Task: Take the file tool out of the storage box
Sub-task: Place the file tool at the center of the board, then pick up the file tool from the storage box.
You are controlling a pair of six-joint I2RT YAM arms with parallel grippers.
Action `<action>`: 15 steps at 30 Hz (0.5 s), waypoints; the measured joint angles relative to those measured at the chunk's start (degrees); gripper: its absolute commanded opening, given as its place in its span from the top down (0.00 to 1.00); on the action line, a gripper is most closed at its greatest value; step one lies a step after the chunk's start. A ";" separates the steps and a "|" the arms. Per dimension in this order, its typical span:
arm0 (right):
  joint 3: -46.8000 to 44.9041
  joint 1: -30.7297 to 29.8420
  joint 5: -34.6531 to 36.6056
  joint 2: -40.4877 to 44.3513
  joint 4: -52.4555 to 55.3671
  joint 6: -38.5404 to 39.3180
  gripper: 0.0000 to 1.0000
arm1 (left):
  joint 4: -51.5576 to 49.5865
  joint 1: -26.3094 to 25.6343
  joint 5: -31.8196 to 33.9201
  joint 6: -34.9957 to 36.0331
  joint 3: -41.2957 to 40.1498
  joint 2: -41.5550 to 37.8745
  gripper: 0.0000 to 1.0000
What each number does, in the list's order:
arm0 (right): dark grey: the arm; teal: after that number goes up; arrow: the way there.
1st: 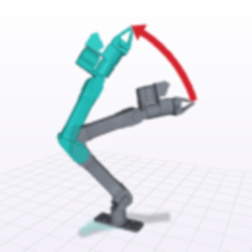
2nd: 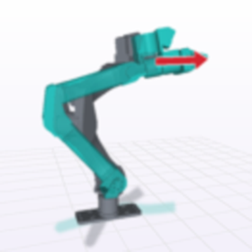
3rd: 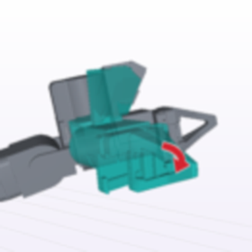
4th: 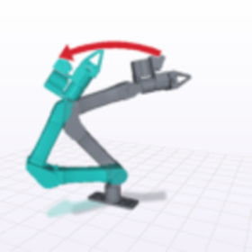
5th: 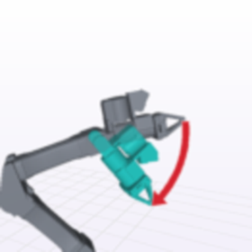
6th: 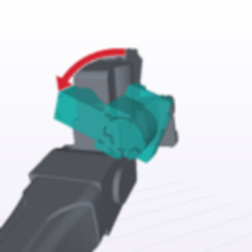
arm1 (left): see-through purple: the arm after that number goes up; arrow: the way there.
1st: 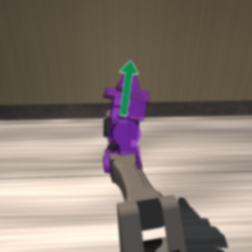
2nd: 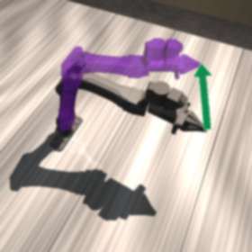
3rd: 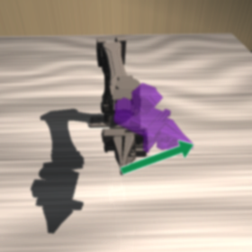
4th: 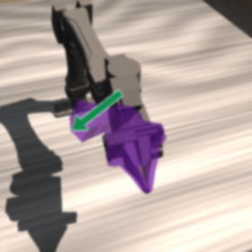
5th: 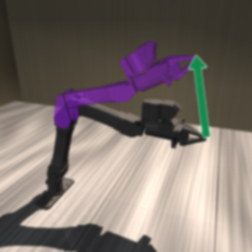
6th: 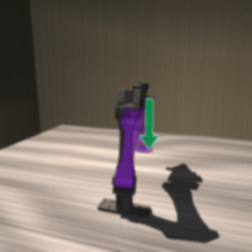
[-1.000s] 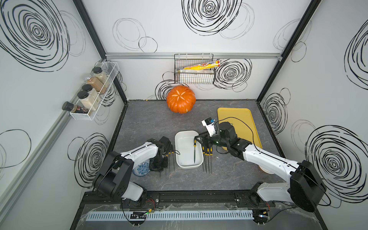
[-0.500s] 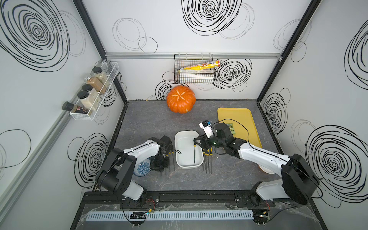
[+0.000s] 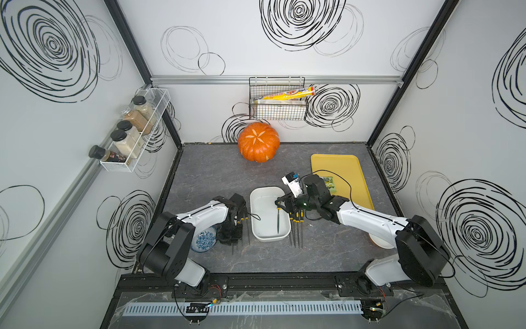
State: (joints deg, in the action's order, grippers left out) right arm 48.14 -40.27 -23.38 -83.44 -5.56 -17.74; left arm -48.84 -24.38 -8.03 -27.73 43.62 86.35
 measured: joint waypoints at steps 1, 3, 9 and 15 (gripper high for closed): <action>0.50 -0.20 0.96 -0.35 0.74 0.00 0.60 | 0.31 0.00 0.28 -0.15 0.00 -0.79 0.61; 2.25 -1.07 4.68 -1.40 3.45 0.09 0.61 | 0.74 0.00 0.72 -0.79 0.02 -3.08 0.58; 11.56 -5.70 14.80 -6.19 12.96 0.44 0.65 | 2.82 -0.04 1.46 -1.53 2.08 -12.79 0.46; 24.02 -8.68 22.49 -17.49 23.85 0.22 0.64 | 19.98 1.81 -6.29 -3.61 -1.99 -24.28 0.40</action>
State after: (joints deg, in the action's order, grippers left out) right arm 72.16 -48.95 -0.89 -100.92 18.28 -17.52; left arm -28.86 -22.57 -14.33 -31.33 41.63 62.06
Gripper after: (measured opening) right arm 0.353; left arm 0.590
